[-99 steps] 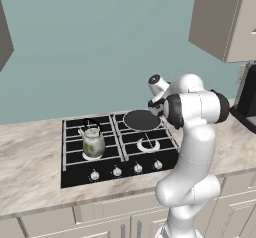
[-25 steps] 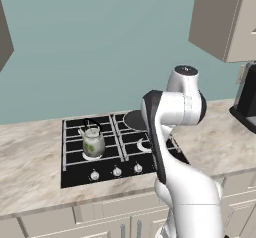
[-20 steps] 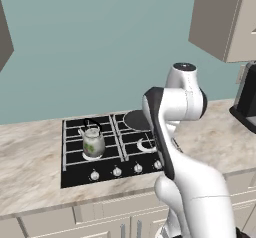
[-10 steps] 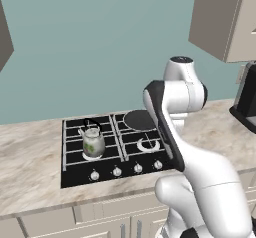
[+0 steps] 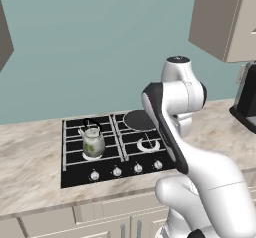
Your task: Pick the pan from the cabinet and place it on the stove. Then turn on the stove burner for the pan.
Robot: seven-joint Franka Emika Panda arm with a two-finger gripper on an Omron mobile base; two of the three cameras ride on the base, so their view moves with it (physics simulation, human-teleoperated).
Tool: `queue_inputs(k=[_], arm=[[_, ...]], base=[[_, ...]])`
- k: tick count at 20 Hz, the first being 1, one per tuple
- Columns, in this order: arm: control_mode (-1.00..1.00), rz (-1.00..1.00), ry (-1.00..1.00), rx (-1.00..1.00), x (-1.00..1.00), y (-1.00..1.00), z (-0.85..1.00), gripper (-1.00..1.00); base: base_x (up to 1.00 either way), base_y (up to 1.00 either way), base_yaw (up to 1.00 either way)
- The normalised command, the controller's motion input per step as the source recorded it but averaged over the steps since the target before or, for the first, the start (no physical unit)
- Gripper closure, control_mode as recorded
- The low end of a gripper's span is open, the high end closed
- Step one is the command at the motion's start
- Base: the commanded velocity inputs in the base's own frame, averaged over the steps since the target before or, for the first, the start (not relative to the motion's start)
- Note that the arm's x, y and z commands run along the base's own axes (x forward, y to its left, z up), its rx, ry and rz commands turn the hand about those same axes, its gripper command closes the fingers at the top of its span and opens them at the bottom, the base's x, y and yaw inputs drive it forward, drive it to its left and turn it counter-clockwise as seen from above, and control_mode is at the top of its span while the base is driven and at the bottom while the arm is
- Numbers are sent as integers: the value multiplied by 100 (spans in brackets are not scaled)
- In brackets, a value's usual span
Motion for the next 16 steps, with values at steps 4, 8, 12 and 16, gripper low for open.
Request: queue_inputs(k=[4,8,12,16], arm=[[-100,40,1,-6,-7,5,-4,-100],[-100,41,4,-7,-8,10,-8,-100],[-100,42,7,-5,-6,14,-11,-100],[-100,43,6,-3,-4,15,-17,-100]], base=[[0,0,0],[0,0,0],[0,0,0],[0,0,0]])
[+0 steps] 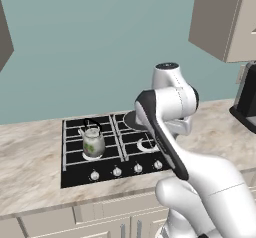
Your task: Pick the pan from the cabinet and place it on the stove. Then turn on the stove burner for the pan.
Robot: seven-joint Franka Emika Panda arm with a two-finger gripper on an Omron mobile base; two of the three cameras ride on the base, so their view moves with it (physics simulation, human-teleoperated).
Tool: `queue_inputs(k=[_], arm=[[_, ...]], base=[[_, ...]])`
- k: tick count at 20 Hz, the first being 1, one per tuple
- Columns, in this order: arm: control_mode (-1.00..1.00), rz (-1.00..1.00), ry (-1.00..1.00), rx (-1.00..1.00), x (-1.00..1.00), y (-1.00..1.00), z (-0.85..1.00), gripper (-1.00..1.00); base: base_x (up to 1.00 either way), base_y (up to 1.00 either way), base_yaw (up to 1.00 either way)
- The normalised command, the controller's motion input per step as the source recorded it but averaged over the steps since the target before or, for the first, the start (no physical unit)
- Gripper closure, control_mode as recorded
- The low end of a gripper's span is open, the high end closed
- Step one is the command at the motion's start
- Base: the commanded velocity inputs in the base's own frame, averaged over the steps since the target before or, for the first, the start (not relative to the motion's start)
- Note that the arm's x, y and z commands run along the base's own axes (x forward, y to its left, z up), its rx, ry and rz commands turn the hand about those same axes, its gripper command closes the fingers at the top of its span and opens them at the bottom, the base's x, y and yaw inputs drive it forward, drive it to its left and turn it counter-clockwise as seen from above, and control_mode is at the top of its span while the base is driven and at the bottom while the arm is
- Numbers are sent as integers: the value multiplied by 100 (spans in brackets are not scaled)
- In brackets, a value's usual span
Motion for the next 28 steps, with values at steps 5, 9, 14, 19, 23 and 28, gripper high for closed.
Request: queue_inputs(k=[5,9,14,19,23,28], arm=[[-100,42,5,0,-1,17,-29,-100],[-100,38,3,0,4,19,-43,-100],[-100,24,0,0,6,16,-49,-100],[-100,11,0,0,43,11,-47,-100],[-100,4,0,1,61,16,-45,-100],[-100,6,0,2,58,8,-38,-100]], base=[[0,0,0],[0,0,0],[0,0,0],[0,0,0],[0,0,0],[0,0,0]])
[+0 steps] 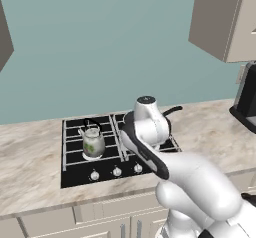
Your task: Pick the pan from the cabinet and place it on the stove. Then turn on the stove burner for the pan.
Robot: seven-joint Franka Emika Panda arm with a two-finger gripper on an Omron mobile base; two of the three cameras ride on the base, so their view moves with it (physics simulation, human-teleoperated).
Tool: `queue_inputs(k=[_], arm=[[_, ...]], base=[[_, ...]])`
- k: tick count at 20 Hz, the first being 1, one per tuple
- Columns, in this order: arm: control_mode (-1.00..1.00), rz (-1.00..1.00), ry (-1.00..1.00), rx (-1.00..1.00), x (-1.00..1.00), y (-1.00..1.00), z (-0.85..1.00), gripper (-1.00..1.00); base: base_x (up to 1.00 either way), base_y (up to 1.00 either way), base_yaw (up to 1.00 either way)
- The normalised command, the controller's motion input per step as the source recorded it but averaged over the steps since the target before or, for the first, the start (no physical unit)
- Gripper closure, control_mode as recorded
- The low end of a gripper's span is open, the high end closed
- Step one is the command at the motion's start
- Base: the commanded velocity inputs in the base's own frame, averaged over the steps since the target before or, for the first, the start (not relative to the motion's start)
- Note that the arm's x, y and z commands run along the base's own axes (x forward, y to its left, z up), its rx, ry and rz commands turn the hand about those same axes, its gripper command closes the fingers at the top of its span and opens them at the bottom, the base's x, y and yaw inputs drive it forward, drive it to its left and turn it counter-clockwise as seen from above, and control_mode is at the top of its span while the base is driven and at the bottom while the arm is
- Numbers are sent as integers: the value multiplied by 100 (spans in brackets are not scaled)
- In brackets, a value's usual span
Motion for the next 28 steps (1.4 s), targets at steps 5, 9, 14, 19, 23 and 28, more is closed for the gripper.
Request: queue_inputs(k=[5,9,14,19,23,28], arm=[[-100,3,2,0,25,1,-25,-100],[-100,0,4,0,0,5,-15,-100],[-100,0,6,0,0,5,-13,-100],[-100,0,3,0,-3,1,-19,-100],[-100,0,1,0,-10,0,-23,-100],[-100,0,2,0,-10,0,-25,-100]], base=[[0,0,0],[0,0,0],[0,0,0],[0,0,0],[0,0,0],[0,0,0]])
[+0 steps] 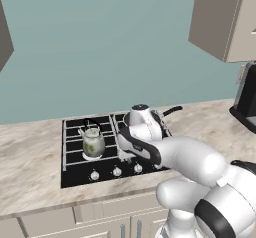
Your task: Pick the pan from the cabinet and place it on the stove. Then turn on the stove burner for the pan.
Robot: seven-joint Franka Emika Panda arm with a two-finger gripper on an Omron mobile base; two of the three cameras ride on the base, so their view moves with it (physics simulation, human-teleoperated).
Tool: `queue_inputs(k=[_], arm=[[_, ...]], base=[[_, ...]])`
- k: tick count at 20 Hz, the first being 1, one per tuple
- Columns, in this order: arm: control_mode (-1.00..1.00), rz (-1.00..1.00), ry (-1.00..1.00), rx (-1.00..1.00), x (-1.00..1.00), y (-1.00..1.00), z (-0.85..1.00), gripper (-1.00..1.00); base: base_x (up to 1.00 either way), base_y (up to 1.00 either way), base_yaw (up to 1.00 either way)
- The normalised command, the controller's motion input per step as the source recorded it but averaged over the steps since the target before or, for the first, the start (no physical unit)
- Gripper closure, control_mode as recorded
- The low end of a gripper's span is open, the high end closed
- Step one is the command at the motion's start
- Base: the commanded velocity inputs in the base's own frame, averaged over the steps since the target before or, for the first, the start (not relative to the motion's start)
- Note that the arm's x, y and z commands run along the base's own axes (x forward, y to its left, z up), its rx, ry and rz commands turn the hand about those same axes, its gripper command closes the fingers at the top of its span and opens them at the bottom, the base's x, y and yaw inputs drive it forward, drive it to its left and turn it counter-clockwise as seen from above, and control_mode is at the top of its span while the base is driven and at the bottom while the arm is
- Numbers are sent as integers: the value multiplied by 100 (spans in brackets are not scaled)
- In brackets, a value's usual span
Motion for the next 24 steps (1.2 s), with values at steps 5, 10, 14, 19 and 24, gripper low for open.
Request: queue_inputs(k=[5,10,14,19,24], arm=[[-100,0,2,0,-5,0,-23,-100],[-100,0,1,0,-2,0,-23,-100],[-100,0,0,0,0,0,-25,-100],[-100,0,0,0,10,0,-22,-100],[-100,0,0,0,13,0,-23,-100]], base=[[0,0,0],[0,0,0],[0,0,0],[0,0,0],[0,0,0]])
